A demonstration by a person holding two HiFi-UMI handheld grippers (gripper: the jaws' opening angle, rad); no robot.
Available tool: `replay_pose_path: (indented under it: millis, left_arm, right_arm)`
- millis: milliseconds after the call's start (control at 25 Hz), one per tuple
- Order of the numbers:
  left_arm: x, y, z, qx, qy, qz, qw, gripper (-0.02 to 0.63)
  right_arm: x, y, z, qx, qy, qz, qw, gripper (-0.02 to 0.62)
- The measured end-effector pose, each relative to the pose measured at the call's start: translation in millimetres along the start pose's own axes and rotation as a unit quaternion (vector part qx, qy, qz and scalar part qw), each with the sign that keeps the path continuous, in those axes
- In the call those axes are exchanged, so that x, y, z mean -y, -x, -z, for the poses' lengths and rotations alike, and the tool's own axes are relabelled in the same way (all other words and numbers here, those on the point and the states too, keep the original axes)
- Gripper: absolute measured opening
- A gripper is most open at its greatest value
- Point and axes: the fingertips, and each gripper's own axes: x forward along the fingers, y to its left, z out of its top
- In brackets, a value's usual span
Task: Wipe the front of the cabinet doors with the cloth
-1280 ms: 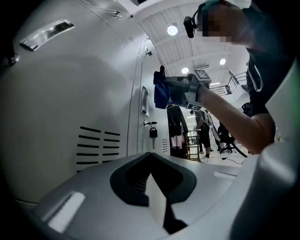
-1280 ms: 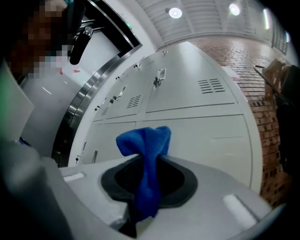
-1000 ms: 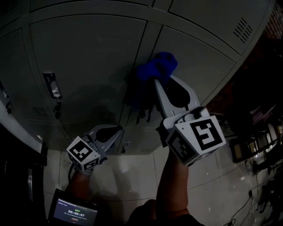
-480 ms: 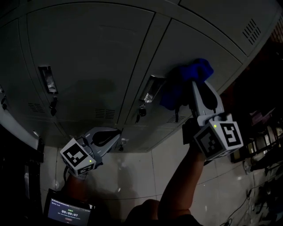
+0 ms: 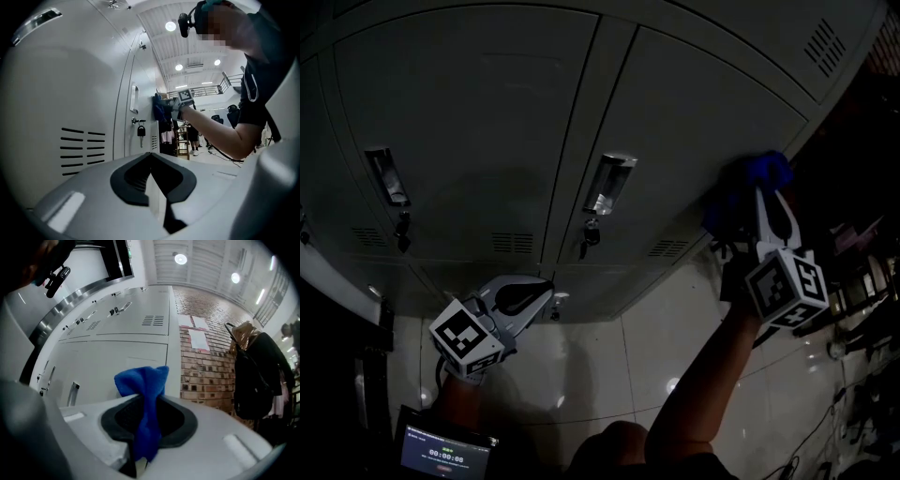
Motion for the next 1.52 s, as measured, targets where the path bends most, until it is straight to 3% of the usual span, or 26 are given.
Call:
replay_pose_path:
  millis: [160, 280, 400, 600, 880, 1040, 1360, 1520]
  left_arm:
    - [-3, -1, 3, -0.002, 0.003, -0.002, 1.0000, 0.006]
    - [-4, 0, 5, -0.004, 0.005, -0.003, 1.0000, 0.006]
    - [-5, 0, 6, -0.005, 0.007, -0.003, 1.0000, 0.006]
    - [-7, 1, 4, -0.001, 0.009, -0.011, 0.9999, 0.006]
    - [-13, 8, -6, 0.013, 0.005, -0.020, 0.9997, 0.006]
    - [-12, 8, -4, 0.008, 0.000, -0.021, 0.9998, 0.006]
    - [-2, 7, 11, -0.014, -0.004, -0.014, 0.9998, 0.006]
    - [-2, 7, 10, -0.007, -0.003, -0.015, 0.9999, 0.006]
  right_arm:
    - [8, 0, 7, -0.006, 0.003, 0.016, 1.000, 0.075]
    - [-7, 8, 5, 0.008, -0.010, 0.000, 1.000, 0.075]
    - [-57, 17, 0, 0.027, -0.016, -0.038, 0.999, 0.075]
    - [-155, 22, 1, 0.037, -0.027, -0.136, 0.990, 0.075]
    - [-219, 11, 40, 0.027, -0.008, -0.206, 0.978, 0.075]
    - [-222, 0, 54, 0.036, 0.010, -0.189, 0.981, 0.075]
    - [-196, -2, 56, 0.053, -0.030, -0.184, 0.981, 0.075]
    - [-169, 0, 60, 0.043, -0.034, -0.157, 0.986, 0.075]
